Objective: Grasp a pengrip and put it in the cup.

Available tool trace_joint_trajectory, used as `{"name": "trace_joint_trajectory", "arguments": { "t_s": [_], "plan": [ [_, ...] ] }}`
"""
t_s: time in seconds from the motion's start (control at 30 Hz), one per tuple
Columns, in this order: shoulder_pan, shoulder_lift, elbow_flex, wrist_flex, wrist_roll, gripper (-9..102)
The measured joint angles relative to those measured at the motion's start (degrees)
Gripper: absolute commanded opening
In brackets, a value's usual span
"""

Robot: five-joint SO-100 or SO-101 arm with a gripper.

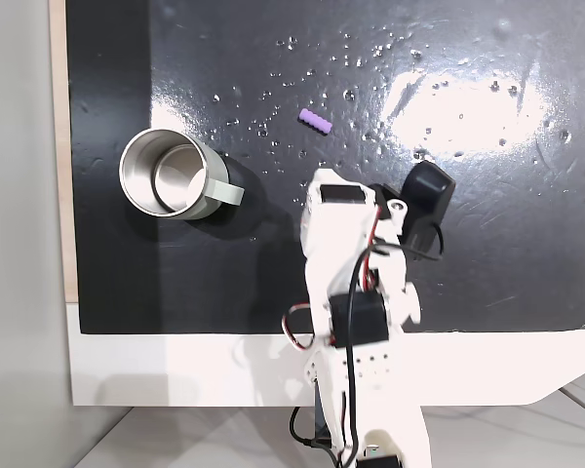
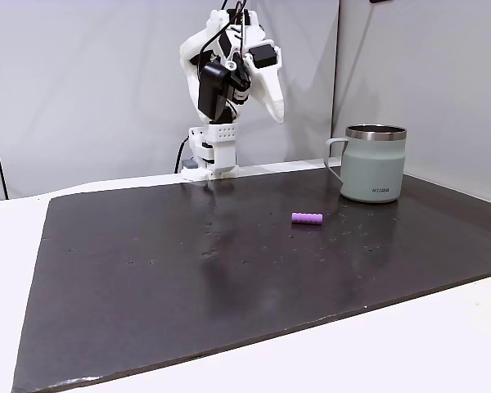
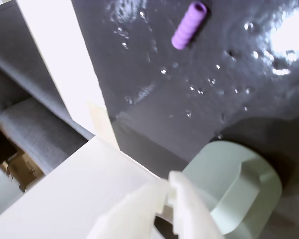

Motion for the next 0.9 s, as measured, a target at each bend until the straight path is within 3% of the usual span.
{"name": "trace_joint_trajectory", "arguments": {
  "t_s": [0.27, 0.5, 0.9],
  "plan": [
    [-0.18, -22.32, -20.48, 7.82, 11.60, 1],
    [0.35, -38.06, -31.73, 10.55, 14.68, 20],
    [4.04, -60.21, -44.74, 11.16, 15.64, 20]
  ]
}}
